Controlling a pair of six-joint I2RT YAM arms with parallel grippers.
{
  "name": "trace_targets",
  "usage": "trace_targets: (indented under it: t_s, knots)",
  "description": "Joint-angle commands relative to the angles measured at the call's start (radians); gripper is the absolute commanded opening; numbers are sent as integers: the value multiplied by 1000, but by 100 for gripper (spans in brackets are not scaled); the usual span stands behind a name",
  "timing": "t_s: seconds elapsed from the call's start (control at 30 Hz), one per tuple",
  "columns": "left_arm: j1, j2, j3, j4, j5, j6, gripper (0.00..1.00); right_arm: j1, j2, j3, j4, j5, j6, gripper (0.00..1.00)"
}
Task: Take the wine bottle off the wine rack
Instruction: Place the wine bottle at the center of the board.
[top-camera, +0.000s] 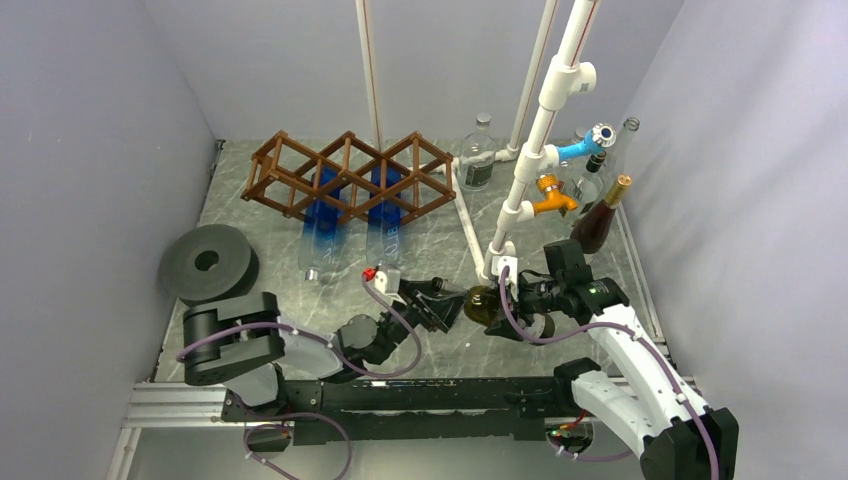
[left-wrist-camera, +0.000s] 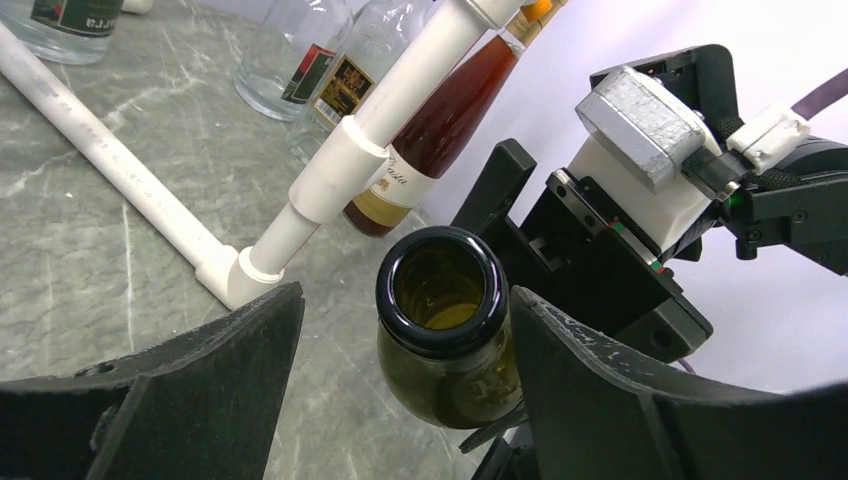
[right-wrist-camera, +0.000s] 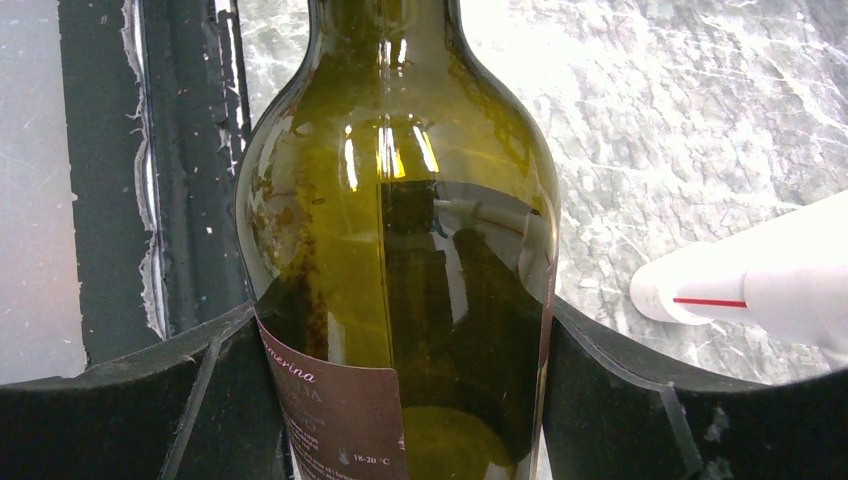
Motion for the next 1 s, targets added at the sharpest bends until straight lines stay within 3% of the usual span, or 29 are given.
trace_targets:
  t_s: [0.0,0.47,0.57,0.7,0.73,0.8,0.87,0.9,0.97]
  knots:
    - [-6,41,55,220,-17,-79,79,-3,-27,57,65,-60,2,0]
    - [-6,106,104,220,-32,-123,60,-3,-30,56,63,-63,-2,0]
    - [-6,112,108,220,-34,-120,41,-3,-30,56,60,-63,-6,0]
    - [-6,105,107,220,-27,-102,0,-4,-32,53,57,-60,-13,0]
    - [-5,101,106,220,-23,-97,0,-3,-30,51,54,-60,-16,2]
    - [-5,88,102,220,-22,-79,0,-3,-28,51,48,-62,-26,17]
    - [-5,71,95,220,-27,-63,0,-4,-31,48,44,-65,-29,44]
    - [-6,61,90,220,-32,-59,0,-4,-32,48,40,-68,-33,63]
    - [-6,40,79,220,-43,-44,0,-3,-35,50,29,-73,-35,84]
